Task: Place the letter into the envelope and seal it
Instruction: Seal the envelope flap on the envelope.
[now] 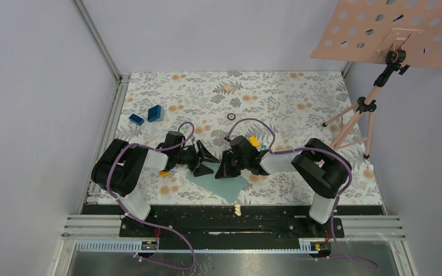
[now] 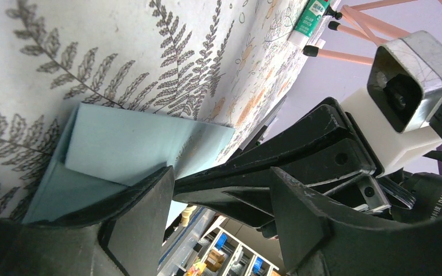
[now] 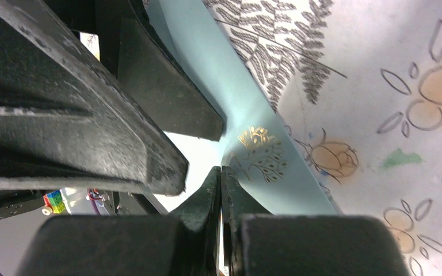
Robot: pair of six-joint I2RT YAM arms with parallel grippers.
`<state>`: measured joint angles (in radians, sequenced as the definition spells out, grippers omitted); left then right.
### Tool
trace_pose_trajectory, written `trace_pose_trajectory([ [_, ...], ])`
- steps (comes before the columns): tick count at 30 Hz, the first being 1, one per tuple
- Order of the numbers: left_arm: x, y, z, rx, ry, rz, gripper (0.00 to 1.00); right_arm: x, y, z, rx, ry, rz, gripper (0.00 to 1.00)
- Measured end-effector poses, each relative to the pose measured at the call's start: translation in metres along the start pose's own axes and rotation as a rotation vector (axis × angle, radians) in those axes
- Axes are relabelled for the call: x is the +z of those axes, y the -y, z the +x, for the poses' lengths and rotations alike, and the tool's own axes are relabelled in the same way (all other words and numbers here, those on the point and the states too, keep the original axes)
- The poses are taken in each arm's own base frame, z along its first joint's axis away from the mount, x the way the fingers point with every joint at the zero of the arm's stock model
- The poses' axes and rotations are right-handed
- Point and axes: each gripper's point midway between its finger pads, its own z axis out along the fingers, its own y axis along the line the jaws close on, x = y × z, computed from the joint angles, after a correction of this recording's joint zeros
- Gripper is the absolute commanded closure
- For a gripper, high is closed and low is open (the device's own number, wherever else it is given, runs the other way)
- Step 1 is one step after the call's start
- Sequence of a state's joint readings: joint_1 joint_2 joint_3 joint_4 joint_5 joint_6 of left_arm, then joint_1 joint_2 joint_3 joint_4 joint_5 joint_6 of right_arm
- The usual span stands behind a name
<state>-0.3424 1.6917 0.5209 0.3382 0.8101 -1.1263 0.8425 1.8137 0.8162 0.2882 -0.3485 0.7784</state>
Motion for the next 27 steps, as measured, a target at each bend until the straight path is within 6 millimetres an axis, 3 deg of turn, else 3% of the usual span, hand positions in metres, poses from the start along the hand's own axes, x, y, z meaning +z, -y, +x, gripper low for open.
trace_pose_trajectory([
  [11, 0.0, 0.0, 0.0, 0.0, -0.001, 0.001, 0.36, -0.02, 0.022, 0.002, 0.028, 0.039, 0.005, 1.0],
  [17, 0.0, 0.0, -0.002, 0.0, 0.005, 0.003, 0.36, -0.016, 0.017, 0.003, 0.033, 0.012, -0.012, 1.0],
  [23, -0.001, 0.0, -0.005, -0.003, 0.014, 0.005, 0.36, 0.006, -0.004, -0.007, 0.001, -0.002, -0.033, 1.0],
  [27, -0.001, 0.0, -0.005, -0.003, 0.014, 0.005, 0.36, 0.006, -0.004, -0.007, -0.002, 0.006, -0.026, 1.0],
])
